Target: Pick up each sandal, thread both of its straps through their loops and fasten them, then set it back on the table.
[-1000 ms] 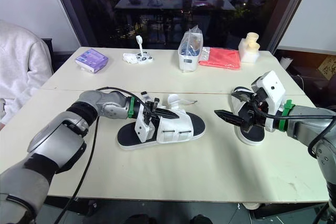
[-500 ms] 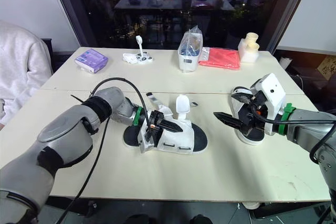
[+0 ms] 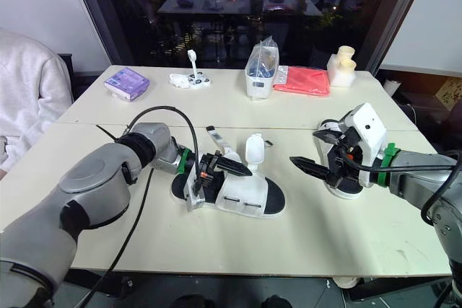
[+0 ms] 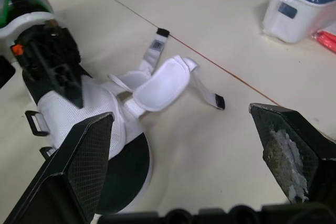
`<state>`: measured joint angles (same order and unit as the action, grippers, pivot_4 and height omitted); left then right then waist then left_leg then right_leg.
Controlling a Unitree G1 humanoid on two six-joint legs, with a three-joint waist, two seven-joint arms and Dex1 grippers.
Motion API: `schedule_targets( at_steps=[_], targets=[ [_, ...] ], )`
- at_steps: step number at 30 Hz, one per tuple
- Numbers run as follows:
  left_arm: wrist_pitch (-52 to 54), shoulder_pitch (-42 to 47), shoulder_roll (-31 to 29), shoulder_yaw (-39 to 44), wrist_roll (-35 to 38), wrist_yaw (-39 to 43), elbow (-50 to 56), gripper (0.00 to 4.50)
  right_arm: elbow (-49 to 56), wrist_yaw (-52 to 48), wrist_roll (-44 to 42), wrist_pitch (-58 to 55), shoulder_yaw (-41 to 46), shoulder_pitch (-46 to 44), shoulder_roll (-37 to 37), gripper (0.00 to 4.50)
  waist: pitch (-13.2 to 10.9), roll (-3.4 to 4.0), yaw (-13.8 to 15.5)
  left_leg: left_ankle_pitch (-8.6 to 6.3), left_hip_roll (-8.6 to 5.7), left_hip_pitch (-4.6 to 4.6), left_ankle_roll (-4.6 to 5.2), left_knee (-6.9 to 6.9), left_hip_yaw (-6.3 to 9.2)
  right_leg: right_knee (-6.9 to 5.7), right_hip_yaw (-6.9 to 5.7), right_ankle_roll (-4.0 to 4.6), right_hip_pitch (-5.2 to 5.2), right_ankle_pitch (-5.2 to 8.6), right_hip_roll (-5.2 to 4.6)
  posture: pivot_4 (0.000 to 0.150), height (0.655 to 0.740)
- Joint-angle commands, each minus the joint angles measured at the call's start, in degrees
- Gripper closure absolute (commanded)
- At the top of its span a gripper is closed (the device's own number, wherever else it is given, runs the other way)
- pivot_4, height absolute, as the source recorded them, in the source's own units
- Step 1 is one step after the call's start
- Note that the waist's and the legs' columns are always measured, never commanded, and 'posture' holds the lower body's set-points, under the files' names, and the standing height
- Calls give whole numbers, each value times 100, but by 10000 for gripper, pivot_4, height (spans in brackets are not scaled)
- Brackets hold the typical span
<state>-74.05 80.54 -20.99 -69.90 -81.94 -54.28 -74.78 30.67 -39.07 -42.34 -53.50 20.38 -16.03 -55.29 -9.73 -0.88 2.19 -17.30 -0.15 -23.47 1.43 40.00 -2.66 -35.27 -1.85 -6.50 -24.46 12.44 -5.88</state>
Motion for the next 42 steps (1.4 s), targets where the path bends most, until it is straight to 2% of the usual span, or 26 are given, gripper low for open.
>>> schedule_targets(
  at_steps=[1, 9, 10, 12, 13, 15, 17, 19, 20, 22, 25, 29, 30, 32, 35, 42],
  targets=[
    [-460, -12, -305, 584, 801, 1231, -369, 210, 108, 3, -3, 82, 50, -71, -62, 0, 0, 0, -16, 0, 2, 1, 0, 0, -1, 0, 0, 0, 0, 0, 0, 1500, 7400],
    [-1430, -433, -928, 2213, 2862, 4244, -990, 210, 46, -42, 32, 197, -67, -99, -25, 0, 1, 1, 2, 0, 3, 2, 0, 2, -3, -3, 0, 1, -2, -1, -2, 1500, 7400],
    [-1479, -500, -954, 2510, 3150, 4702, -1139, 210, 14, -70, 46, 227, -84, -93, -28, 0, 1, 1, 14, 0, 1, 0, 0, 4, -2, -3, -1, 1, -1, -1, -3, 1500, 7400],
    [-1415, -615, -873, 3684, 3851, 6170, -1807, 210, -70, -165, 120, 313, -173, -47, -53, 0, 1, 0, 9, -1, -1, -1, 2, 8, -2, -3, -2, 1, 0, -1, -5, 1500, 7400],
    [-1079, -657, -779, 4639, 4350, 7414, -2177, 210, -118, -234, 198, 382, -251, 4, -80, 0, 1, -1, 5, -2, -3, -1, 4, 10, -6, -2, -2, 1, 1, -1, -6, 1500, 7400],
    [-334, -807, -620, 5984, 5299, 9528, -2235, 210, -171, -319, 296, 468, -333, 58, -105, 0, 2, -1, -4, -4, -3, 0, 7, 13, -12, -2, -3, 2, 2, -2, -6, 1500, 7400],
    [1369, -720, -544, 7427, 6456, 11822, -2275, 210, -257, -585, 593, 807, -582, 229, -202, 0, 2, -2, -5, -4, -3, 0, 7, 13, -18, -5, -5, 2, 2, -2, -5, 1500, 7400],
    [2754, -721, -525, 8199, 7228, 13174, -2018, 210, -290, -817, 748, 1033, -762, 347, -261, 0, 2, -2, -42, -4, -9, -3, 7, 16, -25, -8, -11, 1, 2, -2, 2, 1500, 7400],
    [3412, -619, -565, 8393, 7410, 13533, -2073, 12, -301, -921, 796, 1121, -833, 390, -279, 2512, 2, -2, -75, -4, -9, -3, 7, 15, -23, -7, -12, 1, 2, -2, 4, 1500, 7400],
    [4487, -555, -600, 8615, 7732, 14002, -1900, 0, -338, -1126, 890, 1325, -957, 475, -286, 8123, 2, -1, -141, -4, -10, -3, 7, 15, -19, -10, -12, 0, 2, -2, 7, 1500, 7400],
    [5814, -884, -502, 8671, 8201, 14266, -830, 0, -479, -1324, 1015, 1566, -1139, 487, -198, 22879, 2, -2, -169, -4, -10, -2, 7, 15, -9, -15, -11, -7, 4, -5, 8, 1500, 7400],
    [8392, -2051, -143, 8487, 8887, 13670, 2129, 0, -914, -1577, 1231, 1941, -1567, 397, 58, 41657, 3, 0, -215, -4, 4, 12, 6, 15, 4, -23, 5, -11, 11, -7, 7, 1500, 7400],
    [8962, -2337, -77, 8438, 9020, 13444, 2814, 0, -987, -1607, 1300, 2035, -1658, 381, 131, 44316, 3, 0, -225, -4, 4, 11, 6, 15, 5, -25, 5, -11, 10, -7, 7, 1500, 7400],
    [10000, -2770, 21, 8406, 9306, 13020, 3871, 0, -1129, -1594, 1455, 2213, -1846, 313, 309, 44316, 3, -1, -278, -3, 4, 11, 6, 14, 9, -27, 7, -11, 9, -7, 8, 1500, 7400],
    [11031, -3169, 44, 8346, 9670, 12568, 4862, 0, -1238, -1639, 1608, 2386, -2011, 281, 450, 44316, 2, -2, -280, -1, 3, 9, 2, 15, 14, -30, 8, -11, 7, -7, 9, 1500, 7400],
    [12845, -3646, 147, 8140, 10125, 11444, 5620, 0, -1873, -1690, 2358, 3106, -2769, 150, 1005, 44316, 4, 0, -279, 2, -2, 22, -3, 15, 17, -45, 11, -10, 15, -7, 9, 1500, 7400]
  ],
)
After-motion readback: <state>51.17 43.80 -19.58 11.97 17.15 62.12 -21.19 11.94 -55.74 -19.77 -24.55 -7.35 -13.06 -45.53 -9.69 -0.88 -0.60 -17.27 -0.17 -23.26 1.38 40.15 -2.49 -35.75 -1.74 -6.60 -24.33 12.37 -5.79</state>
